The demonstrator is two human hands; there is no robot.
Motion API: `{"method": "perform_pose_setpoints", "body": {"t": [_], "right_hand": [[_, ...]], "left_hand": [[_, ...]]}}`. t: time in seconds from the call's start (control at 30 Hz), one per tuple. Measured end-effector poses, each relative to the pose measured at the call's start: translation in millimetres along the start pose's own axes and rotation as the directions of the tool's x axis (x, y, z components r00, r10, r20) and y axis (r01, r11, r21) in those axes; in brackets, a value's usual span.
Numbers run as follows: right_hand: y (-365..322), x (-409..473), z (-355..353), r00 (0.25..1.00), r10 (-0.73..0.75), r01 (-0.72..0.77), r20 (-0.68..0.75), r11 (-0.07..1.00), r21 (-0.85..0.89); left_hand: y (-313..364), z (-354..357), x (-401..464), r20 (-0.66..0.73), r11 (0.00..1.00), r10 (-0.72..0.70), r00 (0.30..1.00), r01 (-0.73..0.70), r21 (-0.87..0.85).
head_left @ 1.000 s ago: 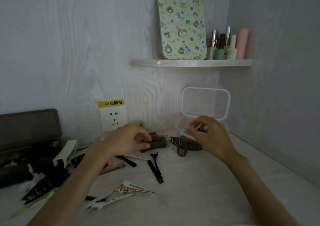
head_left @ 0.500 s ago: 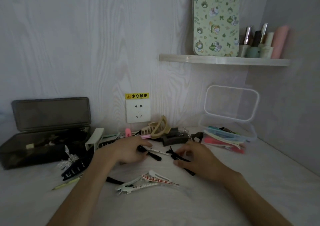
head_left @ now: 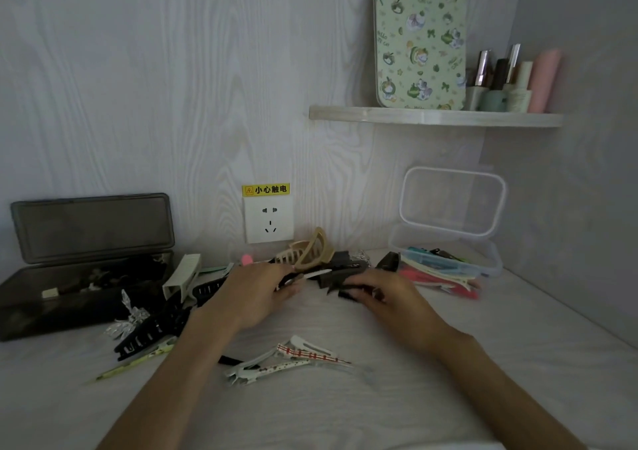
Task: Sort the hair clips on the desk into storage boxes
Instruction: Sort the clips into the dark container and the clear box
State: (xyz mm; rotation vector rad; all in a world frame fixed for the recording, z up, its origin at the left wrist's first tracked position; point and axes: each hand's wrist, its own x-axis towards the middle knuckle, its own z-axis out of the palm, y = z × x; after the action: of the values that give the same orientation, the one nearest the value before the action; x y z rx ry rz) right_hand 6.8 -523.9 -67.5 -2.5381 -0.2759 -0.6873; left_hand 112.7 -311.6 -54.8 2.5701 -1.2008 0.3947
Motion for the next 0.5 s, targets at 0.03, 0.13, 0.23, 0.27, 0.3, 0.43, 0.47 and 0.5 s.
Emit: {"method": "perform_pose_setpoints", "body": {"t": [0.03,0.13,0.23,0.27,0.3,0.43,0.47,0.5], "right_hand": [[2.5,0.5,-8.4,0.989,-0.004,0.007,-0.149,1.000,0.020],[16.9,3.6,-44.4,0.817,0.073,-0.055,-0.572,0.997,0.048],[45.5,2.5,-76.6,0.794,0.061,-0.164,-0.605,0.980,-0.115],[58.3,0.5,-83.3,0.840,0.054,-0.199,-0.540,0.957,-0.213],[70.2,-1.3,-86.6,0.884,0.065,-0.223,-0.463,0.929,-0.294],[93.9,-19.8,-86.2,0.891,0.208,-0.349,-0.404,0.883,-0.315],[95.3,-23.9,-83.4,0.874,0.247,-0.382,-0.419,0.882,-0.276],[96.5,-25.6,-81.2,0.859,0.280,-0.407,-0.429,0.882,-0.237]], "left_hand": [[-0.3,0.6,0.3,-0.006,1.000,-0.003,1.000,0.003,-0.016],[2.8,0.1,-0.2,-0.051,0.998,-0.013,0.999,0.011,-0.055],[4.5,3.8,0.3,-0.149,0.996,-0.011,0.989,-0.003,-0.091],[4.8,5.1,1.2,-0.176,0.996,-0.017,0.984,0.000,-0.094],[4.3,6.9,0.7,-0.194,0.995,-0.031,0.980,0.013,-0.094],[17.3,7.5,4.3,-0.245,0.981,-0.073,0.967,0.025,-0.194],[25.3,5.7,7.9,-0.262,0.964,-0.092,0.961,0.020,-0.265],[34.1,3.3,14.5,-0.284,0.946,-0.111,0.952,0.014,-0.325]]}}
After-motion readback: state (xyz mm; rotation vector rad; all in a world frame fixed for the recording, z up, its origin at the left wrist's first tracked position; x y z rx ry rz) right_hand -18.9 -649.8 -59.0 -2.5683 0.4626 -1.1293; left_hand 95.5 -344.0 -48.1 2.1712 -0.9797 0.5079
